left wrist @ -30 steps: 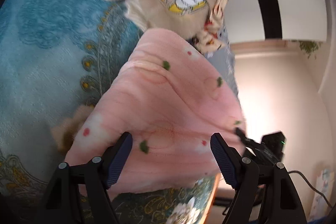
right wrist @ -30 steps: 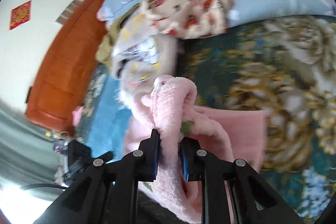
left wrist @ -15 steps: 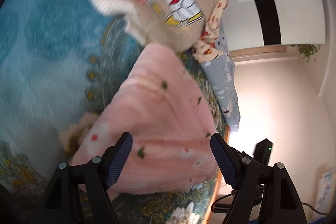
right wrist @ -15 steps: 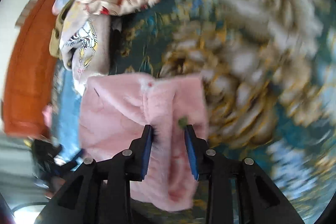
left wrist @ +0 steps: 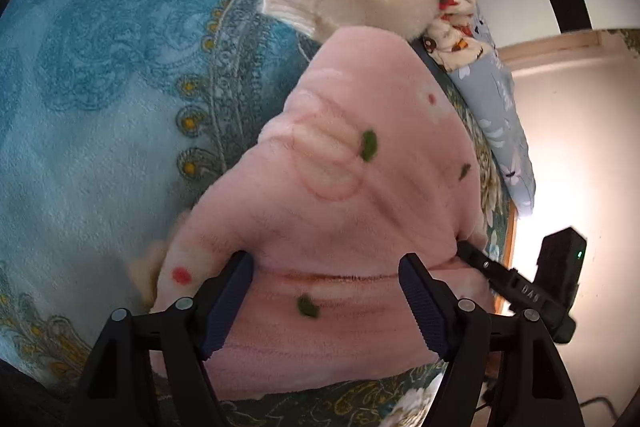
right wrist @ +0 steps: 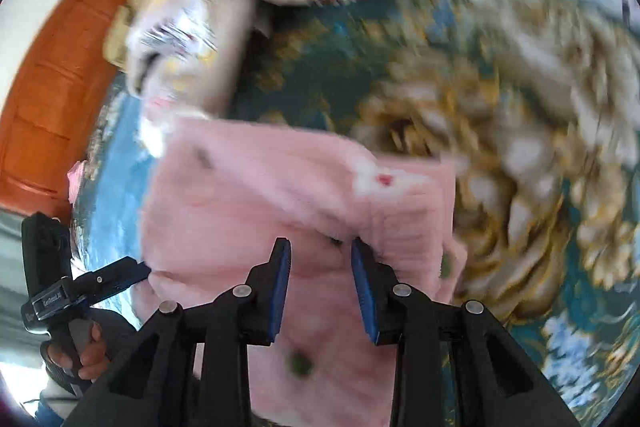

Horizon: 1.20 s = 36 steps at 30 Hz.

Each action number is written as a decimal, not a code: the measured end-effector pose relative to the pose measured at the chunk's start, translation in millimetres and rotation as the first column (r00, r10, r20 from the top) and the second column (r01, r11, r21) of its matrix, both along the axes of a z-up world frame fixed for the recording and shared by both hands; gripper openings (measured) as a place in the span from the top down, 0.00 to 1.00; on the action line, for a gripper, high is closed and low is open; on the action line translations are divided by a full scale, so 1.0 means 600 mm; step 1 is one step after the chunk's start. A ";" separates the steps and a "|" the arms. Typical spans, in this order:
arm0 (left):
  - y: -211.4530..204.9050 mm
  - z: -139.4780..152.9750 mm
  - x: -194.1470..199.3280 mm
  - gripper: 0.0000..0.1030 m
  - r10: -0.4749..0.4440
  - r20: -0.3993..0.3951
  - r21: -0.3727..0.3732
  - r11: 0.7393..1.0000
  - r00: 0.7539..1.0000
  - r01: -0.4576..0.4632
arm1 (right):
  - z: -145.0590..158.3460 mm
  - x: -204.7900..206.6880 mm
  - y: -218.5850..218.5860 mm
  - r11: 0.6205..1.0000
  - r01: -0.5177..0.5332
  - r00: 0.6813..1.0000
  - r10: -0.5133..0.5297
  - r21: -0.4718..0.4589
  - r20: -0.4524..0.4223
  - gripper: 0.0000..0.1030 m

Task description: Fold clothes

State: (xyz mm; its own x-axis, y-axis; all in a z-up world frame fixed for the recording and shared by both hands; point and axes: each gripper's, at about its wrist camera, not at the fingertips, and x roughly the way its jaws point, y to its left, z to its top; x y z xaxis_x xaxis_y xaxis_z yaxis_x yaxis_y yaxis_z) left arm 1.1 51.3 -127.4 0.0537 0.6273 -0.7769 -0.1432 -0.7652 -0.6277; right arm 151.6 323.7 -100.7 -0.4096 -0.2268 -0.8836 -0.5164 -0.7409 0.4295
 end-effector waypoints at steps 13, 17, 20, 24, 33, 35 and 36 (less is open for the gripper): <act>-0.061 0.010 -0.035 0.15 0.174 -0.076 -0.093 0.979 0.982 -0.181 | 0.052 0.051 0.046 0.996 0.092 0.989 -0.090 0.009 -0.115 0.33; -0.042 -0.034 -0.039 0.14 0.145 -0.002 -0.103 0.984 0.989 -0.145 | 0.001 0.089 0.075 0.974 0.192 0.976 -0.203 -0.122 -0.084 0.22; -0.015 -0.051 -0.038 0.13 0.066 0.016 -0.101 0.993 0.998 -0.064 | -0.037 0.091 0.069 0.945 0.202 0.969 -0.232 -0.257 -0.090 0.15; -0.009 -0.069 -0.039 0.04 0.042 0.059 -0.062 0.997 0.997 -0.038 | -0.063 0.082 0.053 0.937 0.174 0.970 -0.216 -0.304 -0.108 0.15; -0.012 -0.080 -0.036 0.02 0.092 0.086 -0.035 0.995 0.992 -0.089 | -0.097 0.077 0.043 0.929 0.152 0.971 -0.204 -0.336 -0.123 0.07; -0.007 -0.076 -0.033 0.02 0.094 0.073 -0.050 0.995 0.993 -0.091 | -0.095 0.074 0.043 0.929 0.158 0.972 -0.206 -0.336 -0.110 0.07; -0.004 -0.072 -0.032 0.02 0.095 0.064 -0.051 0.994 0.993 -0.092 | -0.094 0.072 0.043 0.924 0.165 0.973 -0.211 -0.344 -0.098 0.07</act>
